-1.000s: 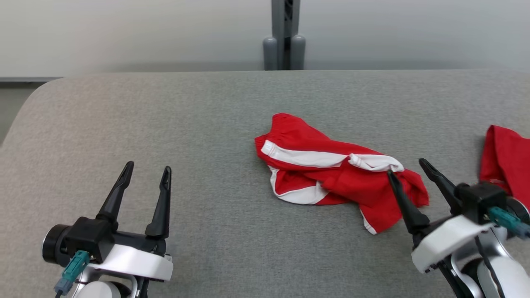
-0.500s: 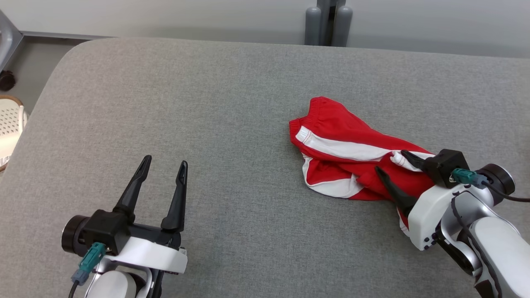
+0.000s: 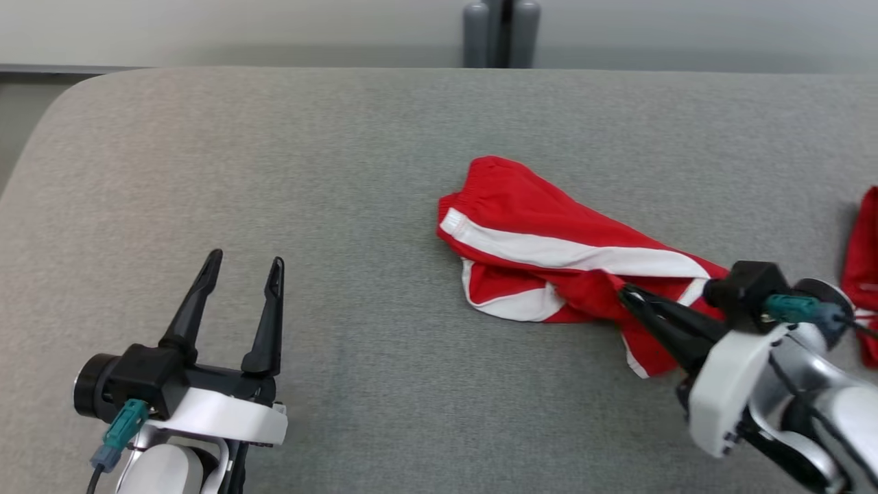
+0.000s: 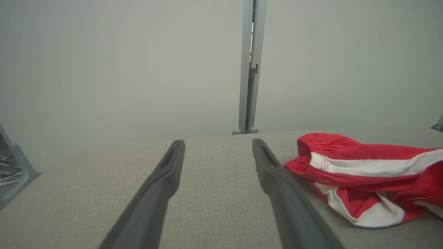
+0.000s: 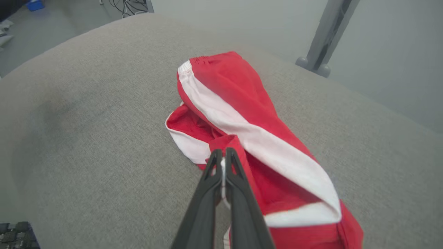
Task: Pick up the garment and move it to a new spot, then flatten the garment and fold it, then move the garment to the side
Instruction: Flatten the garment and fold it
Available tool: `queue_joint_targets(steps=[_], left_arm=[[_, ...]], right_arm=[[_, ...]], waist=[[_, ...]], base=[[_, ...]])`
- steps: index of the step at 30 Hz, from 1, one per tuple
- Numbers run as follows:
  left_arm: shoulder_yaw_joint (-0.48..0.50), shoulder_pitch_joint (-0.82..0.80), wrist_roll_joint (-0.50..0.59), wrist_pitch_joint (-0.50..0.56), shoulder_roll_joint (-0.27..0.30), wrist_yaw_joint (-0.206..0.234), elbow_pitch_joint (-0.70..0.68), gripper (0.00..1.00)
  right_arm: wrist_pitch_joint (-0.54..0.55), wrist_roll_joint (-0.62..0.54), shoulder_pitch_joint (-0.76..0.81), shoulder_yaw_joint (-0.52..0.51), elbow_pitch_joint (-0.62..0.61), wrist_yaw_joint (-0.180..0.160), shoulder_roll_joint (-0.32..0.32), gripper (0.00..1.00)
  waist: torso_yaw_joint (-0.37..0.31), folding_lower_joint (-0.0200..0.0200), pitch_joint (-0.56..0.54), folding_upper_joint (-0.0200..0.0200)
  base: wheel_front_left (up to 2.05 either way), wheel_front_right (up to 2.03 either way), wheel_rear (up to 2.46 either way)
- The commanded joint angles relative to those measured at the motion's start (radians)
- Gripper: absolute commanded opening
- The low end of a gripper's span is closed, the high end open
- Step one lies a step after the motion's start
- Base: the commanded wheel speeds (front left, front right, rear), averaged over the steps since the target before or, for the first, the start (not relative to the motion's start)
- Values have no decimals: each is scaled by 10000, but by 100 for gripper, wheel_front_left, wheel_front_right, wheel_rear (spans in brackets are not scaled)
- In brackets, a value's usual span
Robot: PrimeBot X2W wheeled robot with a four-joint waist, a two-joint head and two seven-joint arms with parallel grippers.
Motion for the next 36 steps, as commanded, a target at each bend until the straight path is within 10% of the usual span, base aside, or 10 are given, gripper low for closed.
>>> queue_joint_targets(steps=[1, 9, 17, 18, 20, 36], left_arm=[[71, -176, 43, -65, 112, 56, -90, 100], [110, -383, 19, -65, 167, 109, -211, 100], [-32, -569, -14, -85, 34, -15, -56, 100], [-38, -596, -9, -89, 26, -7, -56, 100], [-40, -610, -9, -95, 29, -16, -27, 100], [256, -166, -94, 108, 422, 309, -257, 100]], right_arm=[[567, 542, 285, -200, -600, -4, -385, 0], [3241, 1364, 1267, -1960, -2416, -4, -2132, 0], [2599, 1333, 1000, -1619, -1585, -5, -2117, 0], [2403, 1438, 1001, -1504, -1364, -4, -1908, 8], [1970, 1242, 1031, -1316, -1013, -2, -1788, 100], [-1017, 1403, 4068, -4472, -1837, -4, 1223, 100]], waist=[[-295, 0, 101, -1], [-651, 0, 412, -1], [-536, 0, 530, -1], [-542, 0, 539, -1], [-582, 0, 554, -1], [-1571, 0, 39, -1]], base=[[0, 0, 0], [0, 0, 0], [0, 0, 0], [0, 0, 0], [0, 0, 0], [0, 0, 0]])
